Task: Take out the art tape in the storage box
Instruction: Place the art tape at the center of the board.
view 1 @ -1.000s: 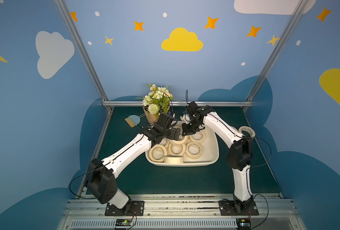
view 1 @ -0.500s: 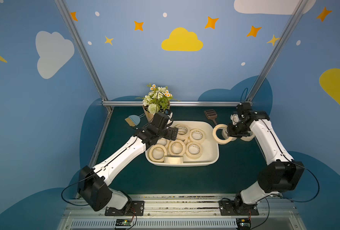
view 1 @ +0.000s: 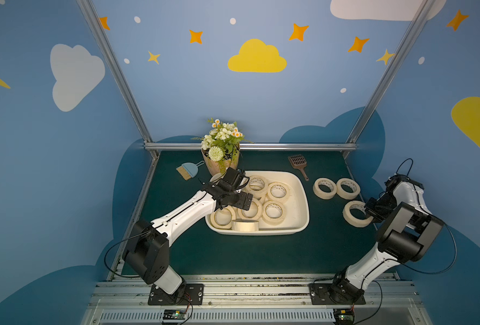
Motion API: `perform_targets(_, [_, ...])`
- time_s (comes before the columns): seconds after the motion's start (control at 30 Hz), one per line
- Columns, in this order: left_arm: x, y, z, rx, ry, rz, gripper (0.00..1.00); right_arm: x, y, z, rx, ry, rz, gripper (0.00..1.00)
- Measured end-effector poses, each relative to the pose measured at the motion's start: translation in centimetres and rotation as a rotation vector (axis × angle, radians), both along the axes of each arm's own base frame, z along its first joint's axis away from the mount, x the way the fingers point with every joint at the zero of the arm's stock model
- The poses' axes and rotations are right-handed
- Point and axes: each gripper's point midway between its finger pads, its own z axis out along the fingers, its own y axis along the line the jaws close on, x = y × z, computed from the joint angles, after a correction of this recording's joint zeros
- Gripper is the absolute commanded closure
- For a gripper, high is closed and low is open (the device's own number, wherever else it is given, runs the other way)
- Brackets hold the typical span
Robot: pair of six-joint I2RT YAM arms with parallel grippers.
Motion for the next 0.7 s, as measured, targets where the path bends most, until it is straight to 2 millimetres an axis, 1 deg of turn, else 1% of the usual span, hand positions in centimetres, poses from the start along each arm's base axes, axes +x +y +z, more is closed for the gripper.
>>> perform_targets(0.1, [-0.8,0.3,-0.4,0.025,0.03,-0.004,0.0,1.0,-0.9,-1.8,-0.001,0.028,-0.01,1.0])
perform_targets(0.2, [-1.6,0.6,-0.7,0.047,0.056,-0.008,0.0,2.3,-2.0,-2.9,-0.011,0.027,-0.019,1.0])
perform_targets(0.27, [-2.1,0.8,-0.6,0.051,0.066,-0.01,0.0,3.2,-2.6,-3.4,-0.019,0.021,-0.021,1.0])
perform_targets(0.37, [-2.7,1.0,-0.1,0.046,0.073,-0.01,0.0,4.0,-3.2,-3.8,-0.027,0.013,-0.02,1.0])
perform_targets(0.43, [-3.2,1.1,0.2,0.04,0.084,-0.009,0.0,4.3,-3.3,-3.7,-0.03,0.007,-0.019,1.0])
perform_targets(0.57, [-3.9,1.4,0.5,0.038,0.101,-0.005,0.0,5.7,-3.7,-3.7,-0.045,-0.015,-0.007,1.0])
perform_targets(0.6, [-4.0,1.5,0.4,0.039,0.107,-0.004,0.0,5.9,-3.7,-3.7,-0.047,-0.016,-0.005,0.87])
perform_targets(0.67, [-4.3,1.5,0.3,0.038,0.124,-0.006,0.01,6.0,-3.6,-3.7,-0.052,-0.016,0.0,0.53])
perform_targets(0.7, [-4.5,1.5,0.2,0.036,0.133,-0.006,0.01,6.0,-3.6,-3.7,-0.055,-0.014,0.004,0.43])
